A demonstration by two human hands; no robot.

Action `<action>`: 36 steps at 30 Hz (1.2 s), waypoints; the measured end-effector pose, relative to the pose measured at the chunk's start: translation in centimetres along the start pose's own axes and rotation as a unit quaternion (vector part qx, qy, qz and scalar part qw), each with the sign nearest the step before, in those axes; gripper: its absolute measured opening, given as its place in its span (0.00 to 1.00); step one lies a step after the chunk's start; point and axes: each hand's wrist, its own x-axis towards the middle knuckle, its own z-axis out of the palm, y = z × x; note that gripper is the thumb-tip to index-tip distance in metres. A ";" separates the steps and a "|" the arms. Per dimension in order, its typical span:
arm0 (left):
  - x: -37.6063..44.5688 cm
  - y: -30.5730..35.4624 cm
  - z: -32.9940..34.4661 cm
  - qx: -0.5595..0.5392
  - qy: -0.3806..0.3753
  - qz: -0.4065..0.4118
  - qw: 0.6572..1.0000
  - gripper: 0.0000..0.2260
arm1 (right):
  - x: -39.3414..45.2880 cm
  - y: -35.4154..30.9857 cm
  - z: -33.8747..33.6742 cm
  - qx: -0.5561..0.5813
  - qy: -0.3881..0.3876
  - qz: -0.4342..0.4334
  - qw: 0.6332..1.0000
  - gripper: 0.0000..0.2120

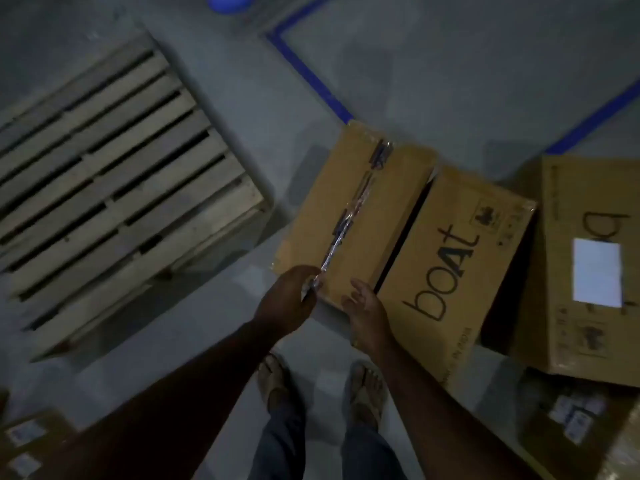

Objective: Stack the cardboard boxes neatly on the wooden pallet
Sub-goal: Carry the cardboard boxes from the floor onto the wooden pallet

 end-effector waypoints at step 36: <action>-5.8 -9.6 -8.8 -0.236 0.064 -0.355 0.902 0.31 | -8.1 -3.2 1.9 0.197 0.042 0.037 0.979 0.37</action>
